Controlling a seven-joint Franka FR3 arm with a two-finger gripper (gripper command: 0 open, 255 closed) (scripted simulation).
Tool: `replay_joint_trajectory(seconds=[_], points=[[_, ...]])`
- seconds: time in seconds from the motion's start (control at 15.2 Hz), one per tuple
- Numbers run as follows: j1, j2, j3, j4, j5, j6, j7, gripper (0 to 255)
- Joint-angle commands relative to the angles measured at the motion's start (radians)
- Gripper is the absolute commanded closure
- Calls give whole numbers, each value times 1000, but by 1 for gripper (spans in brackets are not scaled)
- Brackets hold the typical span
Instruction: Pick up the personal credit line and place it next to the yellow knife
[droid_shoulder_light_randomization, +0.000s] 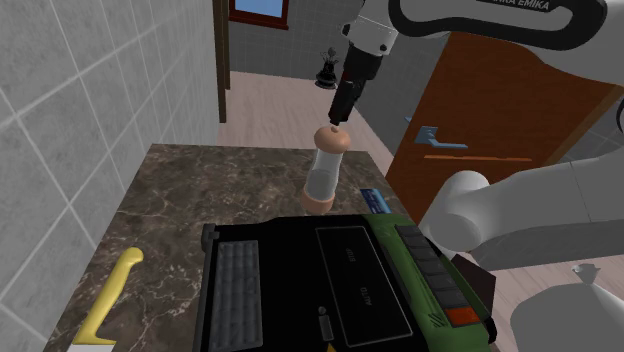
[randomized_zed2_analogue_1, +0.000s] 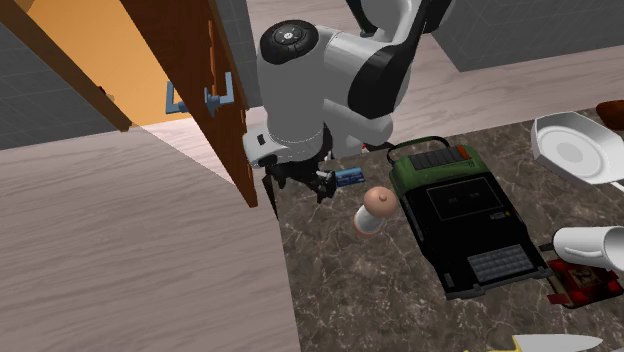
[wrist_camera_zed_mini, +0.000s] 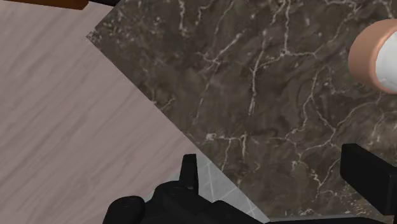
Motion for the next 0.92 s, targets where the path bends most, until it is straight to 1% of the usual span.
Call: replay_joint_trajectory(seconds=[0.0, 0.26, 0.46, 0.66, 0.86], points=[[0, 0, 0, 0, 0, 0, 0, 0], [-56, -8, 16, -56, 44, -114, 178, 0], [-94, -26, 27, -106, 90, -199, 315, 0], [-130, -53, 38, -161, 150, -284, 457, 0], [-166, -93, 52, -220, 223, -368, 607, 0]])
